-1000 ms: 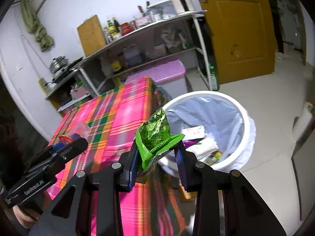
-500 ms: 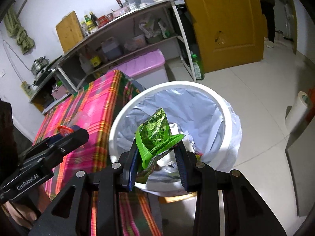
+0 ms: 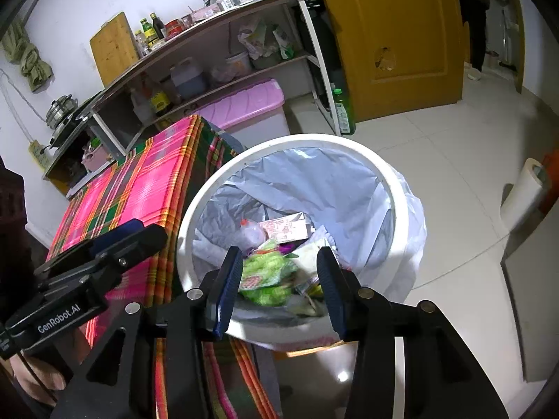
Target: Collect trash
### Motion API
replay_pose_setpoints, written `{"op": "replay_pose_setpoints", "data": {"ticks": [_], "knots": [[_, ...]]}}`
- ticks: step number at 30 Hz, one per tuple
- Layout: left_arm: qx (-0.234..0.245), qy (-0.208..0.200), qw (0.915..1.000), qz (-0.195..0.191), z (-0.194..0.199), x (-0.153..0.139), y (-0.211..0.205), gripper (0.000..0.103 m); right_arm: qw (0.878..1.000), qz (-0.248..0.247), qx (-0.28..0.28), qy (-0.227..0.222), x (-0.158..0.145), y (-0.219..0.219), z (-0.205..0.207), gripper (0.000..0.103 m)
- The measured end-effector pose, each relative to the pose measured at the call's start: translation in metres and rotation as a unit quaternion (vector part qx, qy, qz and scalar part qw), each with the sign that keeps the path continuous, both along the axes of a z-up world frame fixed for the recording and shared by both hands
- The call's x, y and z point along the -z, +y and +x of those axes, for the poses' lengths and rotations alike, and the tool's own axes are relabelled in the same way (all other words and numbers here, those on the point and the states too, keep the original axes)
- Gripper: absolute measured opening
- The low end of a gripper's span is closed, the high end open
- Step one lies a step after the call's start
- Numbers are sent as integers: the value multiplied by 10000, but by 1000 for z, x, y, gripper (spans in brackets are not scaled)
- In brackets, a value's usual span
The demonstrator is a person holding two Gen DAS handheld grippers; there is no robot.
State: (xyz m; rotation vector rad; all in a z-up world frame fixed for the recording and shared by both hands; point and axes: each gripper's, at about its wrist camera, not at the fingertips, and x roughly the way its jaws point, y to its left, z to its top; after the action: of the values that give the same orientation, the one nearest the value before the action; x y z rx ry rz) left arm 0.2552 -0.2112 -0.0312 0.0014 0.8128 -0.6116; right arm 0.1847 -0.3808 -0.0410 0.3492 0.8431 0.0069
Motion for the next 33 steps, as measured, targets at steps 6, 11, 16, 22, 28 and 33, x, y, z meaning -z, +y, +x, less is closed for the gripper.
{"op": "replay_pose_setpoints", "data": {"ticks": [6, 11, 16, 22, 28, 33], "knots": [[-209, -144, 9997, 38, -31, -16, 23, 54, 9996, -56, -200, -186, -17, 27, -31, 45], [-424, -368, 9984, 108, -67, -32, 52, 54, 9981, -189, -386, -433, -37, 54, -64, 45], [-650, -594, 9959, 200, -107, -47, 80, 54, 9949, -454, -549, -714, -57, 82, -98, 45], [-875, -899, 9918, 261, -155, -65, 107, 54, 9903, -709, -691, -979, -70, 109, -139, 46], [-957, -1161, 9883, 234, -196, -78, 126, 54, 9873, -853, -716, -1129, -77, 120, -173, 46], [-976, -1203, 9877, 227, -224, -77, 136, 54, 9859, -951, -663, -1210, -79, 126, -201, 47]]}}
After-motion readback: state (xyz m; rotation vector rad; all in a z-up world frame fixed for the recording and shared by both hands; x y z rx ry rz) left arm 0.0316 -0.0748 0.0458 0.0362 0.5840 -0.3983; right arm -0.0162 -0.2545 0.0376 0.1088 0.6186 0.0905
